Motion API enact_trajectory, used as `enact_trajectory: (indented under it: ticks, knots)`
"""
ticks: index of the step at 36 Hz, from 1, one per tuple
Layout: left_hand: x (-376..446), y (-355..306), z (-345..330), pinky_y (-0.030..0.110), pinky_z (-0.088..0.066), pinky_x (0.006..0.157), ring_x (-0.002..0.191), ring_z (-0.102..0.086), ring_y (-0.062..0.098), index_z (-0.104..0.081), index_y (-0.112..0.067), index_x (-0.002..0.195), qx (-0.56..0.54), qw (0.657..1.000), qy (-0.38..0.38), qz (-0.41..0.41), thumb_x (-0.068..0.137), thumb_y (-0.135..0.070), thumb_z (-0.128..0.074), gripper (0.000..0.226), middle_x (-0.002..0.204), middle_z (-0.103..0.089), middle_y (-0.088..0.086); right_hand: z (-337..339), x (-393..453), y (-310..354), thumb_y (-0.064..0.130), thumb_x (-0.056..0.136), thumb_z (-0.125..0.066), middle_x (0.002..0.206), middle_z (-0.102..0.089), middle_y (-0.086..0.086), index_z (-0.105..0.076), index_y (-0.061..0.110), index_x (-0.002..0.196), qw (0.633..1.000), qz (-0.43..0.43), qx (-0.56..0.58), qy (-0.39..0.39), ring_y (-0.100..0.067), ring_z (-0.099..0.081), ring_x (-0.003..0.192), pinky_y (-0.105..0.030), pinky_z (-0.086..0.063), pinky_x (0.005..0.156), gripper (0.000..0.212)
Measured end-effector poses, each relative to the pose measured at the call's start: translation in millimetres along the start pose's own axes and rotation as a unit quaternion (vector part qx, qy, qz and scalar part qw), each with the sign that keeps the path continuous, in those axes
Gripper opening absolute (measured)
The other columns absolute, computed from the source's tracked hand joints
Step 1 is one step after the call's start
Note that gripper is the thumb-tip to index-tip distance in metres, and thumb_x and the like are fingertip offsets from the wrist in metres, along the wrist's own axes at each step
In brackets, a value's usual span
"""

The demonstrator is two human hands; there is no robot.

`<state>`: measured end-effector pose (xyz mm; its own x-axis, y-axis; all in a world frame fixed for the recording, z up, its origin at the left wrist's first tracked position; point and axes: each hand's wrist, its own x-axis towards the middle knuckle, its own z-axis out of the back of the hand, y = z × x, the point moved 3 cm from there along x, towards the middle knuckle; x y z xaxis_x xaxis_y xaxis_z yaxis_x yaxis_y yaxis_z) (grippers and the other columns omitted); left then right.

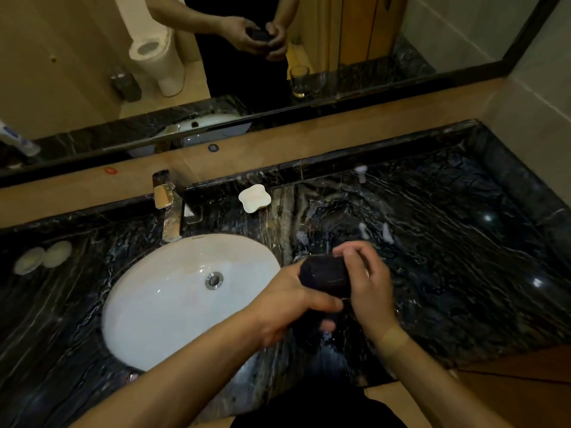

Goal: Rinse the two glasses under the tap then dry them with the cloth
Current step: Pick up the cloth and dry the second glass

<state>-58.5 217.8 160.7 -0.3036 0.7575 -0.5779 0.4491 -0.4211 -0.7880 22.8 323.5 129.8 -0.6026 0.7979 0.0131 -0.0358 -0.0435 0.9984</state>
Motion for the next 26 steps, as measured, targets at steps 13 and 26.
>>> enact_trajectory:
  ticks: [13,26]
  knots:
    - [1.4,14.4,25.3,0.034,-0.058,0.069,0.123,-0.058,0.019,-0.040,-0.037,0.143,0.698,0.621,0.071,-0.348,0.082,-0.022,-0.061,0.066,0.151,-0.042,-0.009,3.0,-3.5,-10.9,0.049,0.090,-0.055,0.079,-0.064,-0.007,-0.065,0.017,0.104,0.834,-0.446,0.175,0.274,-0.021,-0.065,0.065,-0.032,-0.055,0.049,0.036]
    - [-4.7,9.6,3.0,0.030,-0.057,0.062,0.075,-0.070,0.018,-0.064,-0.013,0.124,0.028,0.999,-0.001,-0.026,0.075,0.016,-0.071,0.058,0.100,-0.072,0.012,-0.3,-1.9,-12.7,0.041,0.088,-0.054,0.088,-0.070,0.008,-0.067,0.021,0.088,0.996,-0.056,0.014,0.060,-0.009,-0.065,0.082,-0.020,-0.050,0.070,0.024]
